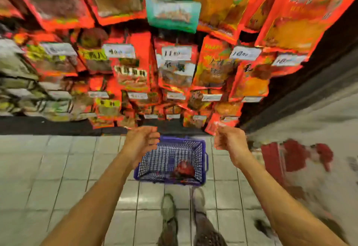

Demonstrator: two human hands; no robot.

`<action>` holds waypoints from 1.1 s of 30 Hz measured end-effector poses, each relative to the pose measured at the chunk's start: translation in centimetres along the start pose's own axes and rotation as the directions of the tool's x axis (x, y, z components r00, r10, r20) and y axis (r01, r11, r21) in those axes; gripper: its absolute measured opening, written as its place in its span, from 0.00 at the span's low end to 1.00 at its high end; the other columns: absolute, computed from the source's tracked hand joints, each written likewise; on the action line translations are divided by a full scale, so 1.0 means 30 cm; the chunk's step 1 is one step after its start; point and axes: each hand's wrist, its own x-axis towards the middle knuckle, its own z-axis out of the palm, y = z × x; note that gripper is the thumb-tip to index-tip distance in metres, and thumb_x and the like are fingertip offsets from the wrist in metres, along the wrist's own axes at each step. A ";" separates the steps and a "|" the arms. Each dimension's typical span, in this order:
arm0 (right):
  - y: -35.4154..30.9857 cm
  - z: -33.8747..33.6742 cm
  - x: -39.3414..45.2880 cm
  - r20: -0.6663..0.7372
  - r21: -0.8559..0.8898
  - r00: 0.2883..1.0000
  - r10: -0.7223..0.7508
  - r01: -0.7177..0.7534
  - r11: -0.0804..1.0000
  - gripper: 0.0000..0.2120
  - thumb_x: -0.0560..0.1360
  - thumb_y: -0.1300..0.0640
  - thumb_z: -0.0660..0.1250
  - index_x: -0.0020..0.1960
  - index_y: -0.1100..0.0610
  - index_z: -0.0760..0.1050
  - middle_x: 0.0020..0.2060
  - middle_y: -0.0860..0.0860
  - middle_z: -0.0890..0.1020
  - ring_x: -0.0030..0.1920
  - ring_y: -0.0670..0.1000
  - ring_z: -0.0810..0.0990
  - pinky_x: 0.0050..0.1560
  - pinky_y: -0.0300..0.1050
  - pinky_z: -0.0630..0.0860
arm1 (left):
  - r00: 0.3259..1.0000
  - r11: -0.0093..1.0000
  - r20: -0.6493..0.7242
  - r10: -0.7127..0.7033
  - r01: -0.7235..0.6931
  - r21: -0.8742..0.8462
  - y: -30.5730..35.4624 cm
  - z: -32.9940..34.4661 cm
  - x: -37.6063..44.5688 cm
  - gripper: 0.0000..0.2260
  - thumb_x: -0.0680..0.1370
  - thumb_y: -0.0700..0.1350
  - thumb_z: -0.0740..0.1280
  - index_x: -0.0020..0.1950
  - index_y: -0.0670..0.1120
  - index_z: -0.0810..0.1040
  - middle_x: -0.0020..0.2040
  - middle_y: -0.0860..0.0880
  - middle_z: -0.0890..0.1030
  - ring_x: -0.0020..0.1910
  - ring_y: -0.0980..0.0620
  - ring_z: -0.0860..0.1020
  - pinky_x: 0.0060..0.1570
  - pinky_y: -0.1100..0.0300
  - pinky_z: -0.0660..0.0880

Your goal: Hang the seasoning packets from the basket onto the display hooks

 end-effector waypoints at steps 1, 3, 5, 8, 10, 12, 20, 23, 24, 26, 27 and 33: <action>0.091 0.017 0.031 -0.002 -0.050 0.999 0.047 -0.047 0.998 0.09 0.78 0.65 0.63 0.40 0.60 0.77 0.25 0.55 0.77 0.23 0.52 0.76 0.27 0.40 0.73 | 0.997 0.998 -0.040 -0.062 0.062 0.003 -0.074 -0.032 0.039 0.09 0.82 0.41 0.60 0.43 0.48 0.77 0.38 0.47 0.75 0.33 0.52 0.72 0.33 0.62 0.67; 0.266 0.043 0.094 -0.003 -0.139 0.991 0.130 -0.129 0.982 0.09 0.77 0.67 0.62 0.40 0.61 0.77 0.27 0.57 0.77 0.23 0.52 0.76 0.27 0.40 0.74 | 0.979 0.985 -0.122 -0.165 0.170 0.028 -0.221 -0.083 0.117 0.09 0.81 0.41 0.62 0.43 0.47 0.79 0.36 0.48 0.79 0.31 0.52 0.74 0.27 0.64 0.70; 0.444 0.070 0.164 0.016 -0.252 0.982 0.187 -0.177 0.951 0.10 0.77 0.67 0.63 0.38 0.61 0.77 0.29 0.59 0.78 0.26 0.55 0.77 0.28 0.41 0.74 | 0.951 0.967 -0.213 -0.223 0.244 0.079 -0.365 -0.121 0.205 0.06 0.80 0.42 0.65 0.45 0.45 0.80 0.37 0.47 0.81 0.32 0.51 0.76 0.29 0.63 0.73; 0.715 0.110 0.296 0.019 -0.411 0.963 0.268 -0.237 0.880 0.13 0.77 0.64 0.65 0.34 0.58 0.77 0.31 0.61 0.81 0.31 0.59 0.80 0.32 0.45 0.76 | 0.917 0.942 -0.281 -0.282 0.320 0.099 -0.574 -0.165 0.355 0.05 0.79 0.43 0.67 0.52 0.44 0.80 0.41 0.45 0.83 0.36 0.48 0.80 0.38 0.57 0.77; 0.891 0.141 0.401 0.031 -0.527 0.950 0.310 -0.248 0.812 0.13 0.77 0.62 0.65 0.34 0.58 0.78 0.31 0.61 0.83 0.34 0.63 0.83 0.35 0.49 0.79 | 0.902 0.928 -0.290 -0.321 0.361 0.095 -0.706 -0.191 0.473 0.06 0.80 0.44 0.66 0.55 0.43 0.79 0.43 0.45 0.83 0.39 0.47 0.81 0.42 0.56 0.77; 1.065 0.167 0.510 0.062 -0.662 0.939 0.337 -0.215 0.718 0.14 0.76 0.60 0.64 0.33 0.61 0.79 0.31 0.58 0.84 0.37 0.64 0.85 0.42 0.55 0.82 | 0.882 0.901 -0.275 -0.383 0.422 0.097 -0.832 -0.210 0.593 0.05 0.81 0.43 0.65 0.54 0.43 0.79 0.42 0.45 0.82 0.38 0.48 0.80 0.42 0.57 0.75; 1.645 0.337 0.927 0.245 -0.938 0.901 0.358 0.127 0.322 0.12 0.79 0.59 0.61 0.43 0.59 0.82 0.42 0.58 0.83 0.49 0.63 0.81 0.46 0.50 0.75 | 0.873 0.792 -0.239 -0.424 0.486 0.368 -1.299 -0.299 1.069 0.06 0.84 0.40 0.61 0.50 0.44 0.77 0.42 0.47 0.79 0.37 0.52 0.78 0.40 0.59 0.76; 1.842 0.397 1.058 0.287 -0.929 0.867 0.408 0.149 0.338 0.15 0.80 0.57 0.61 0.36 0.55 0.77 0.35 0.54 0.79 0.39 0.58 0.79 0.31 0.36 0.71 | 0.855 0.767 -0.189 -0.483 0.517 0.380 -1.420 -0.334 1.201 0.13 0.84 0.38 0.56 0.41 0.46 0.72 0.38 0.45 0.73 0.33 0.49 0.72 0.34 0.59 0.66; 1.900 0.416 1.092 0.315 -0.925 0.839 0.444 0.167 0.341 0.14 0.82 0.56 0.61 0.41 0.55 0.80 0.40 0.56 0.82 0.44 0.58 0.80 0.35 0.34 0.71 | 0.856 0.738 -0.159 -0.491 0.506 0.446 -1.456 -0.346 1.238 0.14 0.84 0.38 0.55 0.40 0.46 0.71 0.38 0.44 0.73 0.34 0.49 0.73 0.35 0.59 0.66; 1.992 0.448 1.143 0.359 -0.925 0.745 0.562 0.202 0.323 0.16 0.85 0.53 0.57 0.63 0.59 0.79 0.59 0.60 0.82 0.60 0.60 0.78 0.58 0.43 0.73 | 0.883 0.693 -0.235 -0.406 0.465 0.551 -1.516 -0.370 1.295 0.11 0.82 0.41 0.60 0.42 0.46 0.77 0.42 0.42 0.81 0.39 0.44 0.80 0.39 0.56 0.77; 2.019 0.462 1.154 0.365 -0.928 0.695 0.619 0.221 0.300 0.19 0.87 0.53 0.54 0.71 0.59 0.74 0.66 0.61 0.78 0.65 0.60 0.76 0.65 0.49 0.71 | 0.902 0.667 -0.301 -0.309 0.431 0.608 -1.538 -0.380 1.314 0.10 0.82 0.43 0.61 0.46 0.45 0.81 0.45 0.41 0.84 0.43 0.42 0.83 0.42 0.50 0.82; 2.006 0.429 1.133 0.371 -0.913 0.633 0.679 0.115 0.391 0.32 0.81 0.33 0.53 0.74 0.53 0.72 0.71 0.57 0.75 0.64 0.56 0.75 0.64 0.46 0.67 | 0.944 0.627 -0.266 -0.195 0.329 0.706 -1.573 -0.345 1.324 0.14 0.82 0.43 0.59 0.52 0.38 0.82 0.51 0.36 0.84 0.52 0.35 0.83 0.55 0.41 0.79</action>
